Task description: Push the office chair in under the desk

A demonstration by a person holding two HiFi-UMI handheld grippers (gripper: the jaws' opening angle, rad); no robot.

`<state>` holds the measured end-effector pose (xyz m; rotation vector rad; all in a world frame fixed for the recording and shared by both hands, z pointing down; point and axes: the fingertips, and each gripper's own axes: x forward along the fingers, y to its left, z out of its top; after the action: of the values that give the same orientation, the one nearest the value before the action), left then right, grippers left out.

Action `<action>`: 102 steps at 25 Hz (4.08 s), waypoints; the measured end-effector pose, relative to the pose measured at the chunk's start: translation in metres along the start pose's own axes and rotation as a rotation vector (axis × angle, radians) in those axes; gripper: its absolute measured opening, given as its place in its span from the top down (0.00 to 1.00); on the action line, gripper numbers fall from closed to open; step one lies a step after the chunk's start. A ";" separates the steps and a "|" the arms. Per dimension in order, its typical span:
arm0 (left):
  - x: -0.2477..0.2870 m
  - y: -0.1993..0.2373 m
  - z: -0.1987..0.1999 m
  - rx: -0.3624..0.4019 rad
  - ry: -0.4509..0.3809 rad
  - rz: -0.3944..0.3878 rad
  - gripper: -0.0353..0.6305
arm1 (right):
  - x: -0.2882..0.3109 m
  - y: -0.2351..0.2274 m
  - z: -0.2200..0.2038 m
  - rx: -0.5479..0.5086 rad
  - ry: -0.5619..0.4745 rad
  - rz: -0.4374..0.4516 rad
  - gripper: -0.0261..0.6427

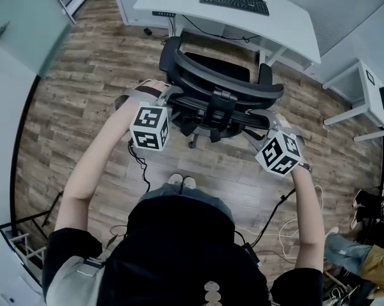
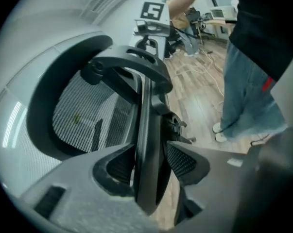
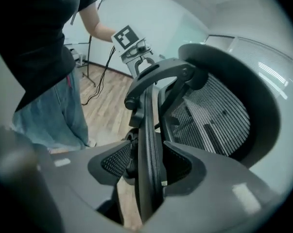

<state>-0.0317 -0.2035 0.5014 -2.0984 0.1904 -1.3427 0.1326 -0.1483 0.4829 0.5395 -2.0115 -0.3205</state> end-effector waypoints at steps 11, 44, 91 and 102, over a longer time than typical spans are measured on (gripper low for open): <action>0.030 0.000 -0.010 0.166 0.151 -0.021 0.72 | 0.038 0.004 -0.017 -0.184 0.207 0.077 0.71; 0.059 0.047 -0.033 0.131 0.154 -0.034 0.77 | 0.073 -0.051 -0.021 -0.180 0.194 0.019 0.83; 0.247 0.312 -0.049 0.170 0.100 -0.040 0.77 | 0.166 -0.333 -0.128 -0.120 0.230 -0.026 0.81; 0.278 0.346 -0.060 0.139 0.113 -0.043 0.77 | 0.189 -0.375 -0.143 -0.131 0.220 -0.004 0.81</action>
<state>0.1185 -0.6241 0.5318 -1.9231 0.0966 -1.4588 0.2696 -0.5673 0.5301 0.4751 -1.7638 -0.3754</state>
